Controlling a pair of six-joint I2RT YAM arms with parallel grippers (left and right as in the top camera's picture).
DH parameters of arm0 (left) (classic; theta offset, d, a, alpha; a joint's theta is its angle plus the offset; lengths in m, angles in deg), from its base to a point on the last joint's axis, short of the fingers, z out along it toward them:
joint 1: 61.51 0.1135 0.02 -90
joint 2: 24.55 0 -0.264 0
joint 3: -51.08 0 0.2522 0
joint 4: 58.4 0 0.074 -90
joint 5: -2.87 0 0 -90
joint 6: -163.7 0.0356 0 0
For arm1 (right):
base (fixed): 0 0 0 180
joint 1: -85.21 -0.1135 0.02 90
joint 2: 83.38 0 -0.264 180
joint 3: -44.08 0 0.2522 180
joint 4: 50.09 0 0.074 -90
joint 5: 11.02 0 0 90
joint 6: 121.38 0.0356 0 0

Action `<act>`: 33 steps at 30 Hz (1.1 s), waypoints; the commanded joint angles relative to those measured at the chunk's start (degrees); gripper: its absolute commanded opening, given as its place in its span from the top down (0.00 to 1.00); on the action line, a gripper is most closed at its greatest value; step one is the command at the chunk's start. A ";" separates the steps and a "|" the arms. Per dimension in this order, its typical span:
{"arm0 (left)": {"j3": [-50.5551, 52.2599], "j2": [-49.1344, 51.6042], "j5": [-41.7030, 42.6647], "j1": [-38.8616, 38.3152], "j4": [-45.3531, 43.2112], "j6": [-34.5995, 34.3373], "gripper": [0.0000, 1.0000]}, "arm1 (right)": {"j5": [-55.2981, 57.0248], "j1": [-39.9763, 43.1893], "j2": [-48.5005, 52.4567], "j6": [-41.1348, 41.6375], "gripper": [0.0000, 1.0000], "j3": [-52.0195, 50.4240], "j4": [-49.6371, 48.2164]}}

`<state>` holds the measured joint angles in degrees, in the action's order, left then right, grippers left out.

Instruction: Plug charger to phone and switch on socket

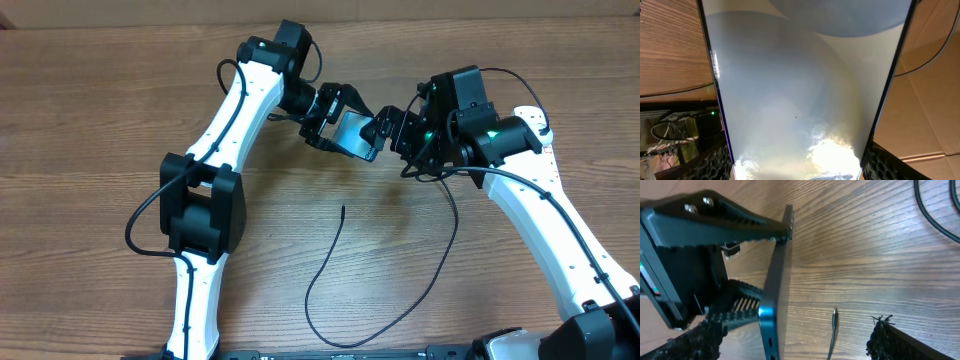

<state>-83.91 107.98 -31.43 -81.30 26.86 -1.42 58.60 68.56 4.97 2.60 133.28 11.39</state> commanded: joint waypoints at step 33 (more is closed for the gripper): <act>-1.68 0.07 5.90 -5.64 -4.79 -8.74 0.96 | 7.08 -0.39 1.68 2.05 0.71 1.03 -0.72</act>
<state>-83.91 107.98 -28.74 -86.98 22.14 -9.13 65.03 68.56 6.52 4.67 133.28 11.00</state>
